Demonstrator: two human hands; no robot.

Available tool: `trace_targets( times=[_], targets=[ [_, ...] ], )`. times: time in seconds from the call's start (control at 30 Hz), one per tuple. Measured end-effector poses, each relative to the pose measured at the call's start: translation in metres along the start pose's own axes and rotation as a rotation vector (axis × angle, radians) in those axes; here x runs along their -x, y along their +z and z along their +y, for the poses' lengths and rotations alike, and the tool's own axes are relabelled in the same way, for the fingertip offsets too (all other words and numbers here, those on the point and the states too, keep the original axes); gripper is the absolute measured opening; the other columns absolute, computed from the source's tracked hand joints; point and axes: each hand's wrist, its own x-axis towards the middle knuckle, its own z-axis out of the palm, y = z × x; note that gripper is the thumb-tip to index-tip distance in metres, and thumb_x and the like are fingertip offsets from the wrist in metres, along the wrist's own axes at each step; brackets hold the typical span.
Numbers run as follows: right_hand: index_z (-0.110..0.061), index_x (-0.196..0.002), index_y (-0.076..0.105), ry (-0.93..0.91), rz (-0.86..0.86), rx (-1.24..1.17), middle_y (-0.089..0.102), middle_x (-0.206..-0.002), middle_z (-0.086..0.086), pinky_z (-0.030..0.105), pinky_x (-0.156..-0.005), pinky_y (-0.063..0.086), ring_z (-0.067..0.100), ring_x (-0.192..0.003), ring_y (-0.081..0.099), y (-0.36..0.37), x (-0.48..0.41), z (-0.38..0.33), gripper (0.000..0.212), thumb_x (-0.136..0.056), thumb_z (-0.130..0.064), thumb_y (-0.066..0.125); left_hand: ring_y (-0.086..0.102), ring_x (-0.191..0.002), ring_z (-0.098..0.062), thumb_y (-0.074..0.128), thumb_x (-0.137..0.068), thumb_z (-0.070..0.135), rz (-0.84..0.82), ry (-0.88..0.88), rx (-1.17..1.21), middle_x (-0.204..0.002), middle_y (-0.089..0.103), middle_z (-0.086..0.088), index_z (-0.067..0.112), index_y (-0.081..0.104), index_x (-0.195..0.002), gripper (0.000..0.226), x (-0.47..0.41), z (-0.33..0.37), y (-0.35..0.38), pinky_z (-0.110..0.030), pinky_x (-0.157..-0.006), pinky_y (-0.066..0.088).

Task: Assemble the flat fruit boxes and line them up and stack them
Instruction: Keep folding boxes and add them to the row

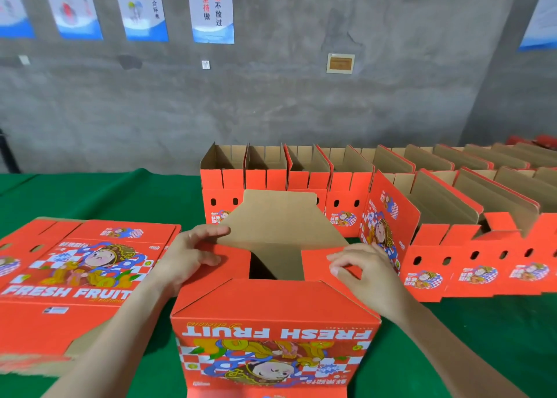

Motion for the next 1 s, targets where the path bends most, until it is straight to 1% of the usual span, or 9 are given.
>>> trace_targets(
  times=[0.07, 0.23, 0.33, 0.53, 0.6, 0.67, 0.77, 0.87, 1.0],
  targets=[
    [-0.026, -0.089, 0.069, 0.069, 0.057, -0.085, 0.061, -0.097, -0.02, 0.039, -0.102, 0.036, 0.003, -0.1, 0.052, 0.0, -0.009, 0.001, 0.023, -0.08, -0.005, 0.072, 0.059, -0.097, -0.023, 0.056, -0.07, -0.03, -0.001, -0.001, -0.005, -0.111, 0.061, -0.012, 0.013, 0.067, -0.101, 0.055, 0.001, 0.0, -0.001, -0.024, -0.072, 0.055],
    [-0.035, -0.146, 0.027, 0.307, -0.083, -0.364, 0.032, -0.141, -0.02, 0.014, -0.096, 0.036, 0.002, -0.13, 0.032, 0.003, -0.02, 0.005, 0.08, -0.085, 0.0, 0.064, 0.053, -0.077, -0.016, 0.051, -0.066, -0.036, 0.041, 0.067, 0.001, -0.093, 0.054, -0.008, 0.013, 0.051, -0.09, 0.055, 0.004, 0.001, 0.003, -0.019, -0.056, 0.054],
    [-0.038, -0.135, 0.046, 0.321, -0.139, -0.369, 0.049, -0.134, -0.016, 0.02, -0.089, 0.046, 0.022, -0.121, 0.052, 0.004, -0.021, 0.009, 0.063, -0.088, 0.002, 0.06, 0.056, -0.076, -0.016, 0.048, -0.067, -0.037, 0.015, 0.065, 0.017, -0.092, 0.056, -0.009, 0.014, 0.053, -0.094, 0.058, 0.003, 0.001, 0.002, -0.022, -0.06, 0.056],
    [-0.042, -0.099, 0.065, 0.256, -0.079, -0.344, 0.056, -0.121, -0.015, 0.006, -0.088, 0.033, 0.005, -0.117, 0.05, 0.01, -0.02, 0.01, 0.052, -0.087, 0.007, 0.056, 0.057, -0.097, -0.016, 0.047, -0.075, -0.022, 0.03, -0.021, -0.091, -0.108, 0.062, -0.005, 0.013, 0.073, -0.067, 0.044, 0.007, 0.002, 0.003, -0.021, -0.076, 0.044],
    [-0.043, -0.095, 0.067, 0.272, -0.081, -0.366, 0.054, -0.123, -0.015, 0.007, -0.075, 0.037, 0.004, -0.107, 0.054, 0.012, -0.02, 0.009, 0.052, -0.089, 0.006, 0.05, 0.056, -0.105, -0.011, 0.053, -0.074, -0.001, 0.012, -0.048, -0.148, -0.111, 0.062, 0.002, 0.016, 0.076, -0.063, 0.031, 0.008, 0.004, 0.002, -0.024, -0.083, 0.04],
    [-0.042, -0.093, 0.068, 0.279, -0.087, -0.41, 0.053, -0.123, -0.015, 0.013, -0.084, 0.037, 0.006, -0.112, 0.052, 0.012, -0.02, 0.006, 0.047, -0.092, 0.0, 0.047, 0.058, -0.093, -0.008, 0.069, -0.07, 0.022, -0.067, -0.041, -0.24, -0.1, 0.063, 0.005, 0.017, 0.073, -0.068, 0.007, 0.012, 0.008, 0.001, -0.027, -0.082, 0.04],
    [-0.04, -0.103, 0.066, 0.214, -0.116, -0.265, 0.048, -0.132, -0.015, 0.029, -0.108, 0.025, 0.007, -0.134, 0.034, 0.011, -0.021, 0.0, 0.02, -0.094, -0.026, 0.055, 0.051, -0.071, -0.007, 0.086, -0.067, 0.025, -0.137, 0.039, -0.513, -0.083, 0.057, 0.004, 0.014, 0.058, -0.085, 0.035, 0.012, 0.004, 0.0, -0.022, -0.067, 0.041],
    [-0.043, -0.127, 0.051, 0.102, -0.244, 0.013, 0.033, -0.143, -0.023, 0.041, -0.119, -0.002, 0.002, -0.141, 0.012, 0.008, -0.023, -0.004, 0.04, -0.088, -0.047, 0.058, 0.052, -0.071, -0.008, 0.087, -0.064, 0.022, -0.079, 0.03, -0.638, -0.085, 0.058, 0.003, 0.019, 0.052, -0.091, 0.045, 0.01, 0.008, 0.003, -0.019, -0.062, 0.041],
    [-0.043, -0.137, 0.038, 0.073, -0.382, 0.14, 0.039, -0.142, -0.016, 0.04, -0.115, 0.018, 0.01, -0.134, 0.029, 0.008, -0.032, -0.015, 0.058, -0.084, -0.046, 0.061, 0.06, -0.089, -0.004, 0.087, -0.064, 0.016, -0.096, 0.024, -0.659, -0.104, 0.061, 0.007, 0.028, 0.053, -0.117, 0.064, 0.007, 0.007, 0.007, -0.013, -0.077, 0.043]
  ],
)
